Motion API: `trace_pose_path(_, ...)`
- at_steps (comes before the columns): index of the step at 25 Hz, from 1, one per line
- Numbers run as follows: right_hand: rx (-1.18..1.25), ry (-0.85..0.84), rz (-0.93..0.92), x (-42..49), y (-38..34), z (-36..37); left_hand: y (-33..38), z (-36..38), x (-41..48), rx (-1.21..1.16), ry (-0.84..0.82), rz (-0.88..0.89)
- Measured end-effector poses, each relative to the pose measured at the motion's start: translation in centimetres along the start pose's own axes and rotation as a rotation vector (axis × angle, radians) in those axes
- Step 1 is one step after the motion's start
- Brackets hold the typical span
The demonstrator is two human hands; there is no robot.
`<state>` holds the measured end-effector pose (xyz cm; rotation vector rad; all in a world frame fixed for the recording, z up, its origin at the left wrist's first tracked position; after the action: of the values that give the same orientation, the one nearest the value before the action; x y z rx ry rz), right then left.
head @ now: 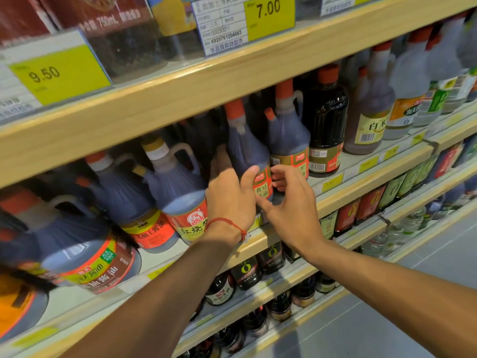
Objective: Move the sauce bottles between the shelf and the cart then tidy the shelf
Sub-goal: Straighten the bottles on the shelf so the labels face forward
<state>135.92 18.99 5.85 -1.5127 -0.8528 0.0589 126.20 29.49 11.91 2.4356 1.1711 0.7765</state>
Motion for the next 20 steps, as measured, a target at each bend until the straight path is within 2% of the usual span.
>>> trace_pose_path(7, -0.012, -0.044, -0.021, 0.0, 0.0, 0.0, -0.1, 0.0, -0.7, 0.042, 0.042, -0.088)
trace_pose_path(11, -0.021, -0.062, -0.032, -0.1, -0.2, 0.0, 0.0, 0.5, -0.7, -0.013, 0.001, -0.122)
trace_pose_path(14, -0.014, -0.107, -0.172, -1.6, -1.9, -0.1, 0.6, -0.6, -2.3, -0.024, 0.026, 0.000)
trace_pose_path(16, -0.017, -0.219, -0.256, -3.3, -3.1, 1.2, 0.3, -2.5, -5.0, -0.115, 0.098, 0.095)
trace_pose_path(18, -0.024, -0.329, -0.265, -4.4, -3.7, 3.0, -0.9, -4.8, -7.1, -0.173, 0.187, 0.177)
trace_pose_path(20, -0.029, -0.368, -0.234, -4.9, -4.2, 5.0, -3.0, -7.3, -7.9, -0.103, 0.307, 0.206)
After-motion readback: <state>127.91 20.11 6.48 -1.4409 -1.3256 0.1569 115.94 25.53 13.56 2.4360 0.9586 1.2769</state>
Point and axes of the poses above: each hand's wrist, its own x-axis towards the middle knuckle, its own z-axis out of the palm, y = z × x, the point moved 8 cm from there along x, towards the middle knuckle, and after that the axes turned 13 degrees about x, right-handed, at the moved point
